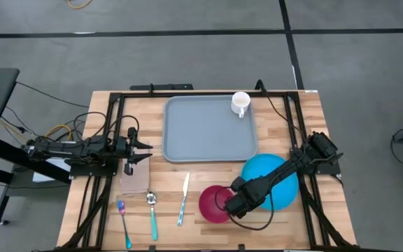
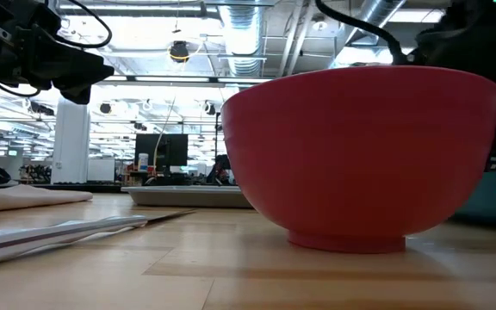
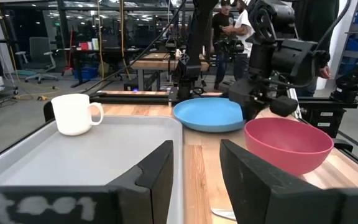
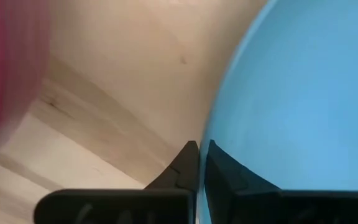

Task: Set up tray
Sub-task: Put the blue plate on the gray tray

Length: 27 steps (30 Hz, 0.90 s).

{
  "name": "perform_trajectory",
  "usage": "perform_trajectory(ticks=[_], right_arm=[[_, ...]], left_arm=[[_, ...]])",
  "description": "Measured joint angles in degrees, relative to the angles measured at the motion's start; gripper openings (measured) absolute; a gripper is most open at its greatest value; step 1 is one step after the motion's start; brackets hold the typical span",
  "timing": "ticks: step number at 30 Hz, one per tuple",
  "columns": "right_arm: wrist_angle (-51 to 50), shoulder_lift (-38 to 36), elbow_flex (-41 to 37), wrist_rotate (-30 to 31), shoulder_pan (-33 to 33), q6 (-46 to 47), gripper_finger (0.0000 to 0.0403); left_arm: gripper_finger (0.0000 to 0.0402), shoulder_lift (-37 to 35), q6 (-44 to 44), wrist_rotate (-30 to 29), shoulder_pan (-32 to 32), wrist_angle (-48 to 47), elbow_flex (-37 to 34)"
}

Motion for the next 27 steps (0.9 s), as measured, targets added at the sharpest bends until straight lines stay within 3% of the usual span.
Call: perform_trajectory(ticks=[16,27], right_arm=[[-16.6,-2.6,9.0,8.7,-5.2,-0.6,0.0001],[-13.8,-2.6,13.9,14.8,-13.7,-16.7,0.0001]], left_arm=[[0.0122,0.0,0.0,0.0,0.0,0.0,0.0],[0.0122,0.0,0.0,0.0,0.0,0.0,0.0]])
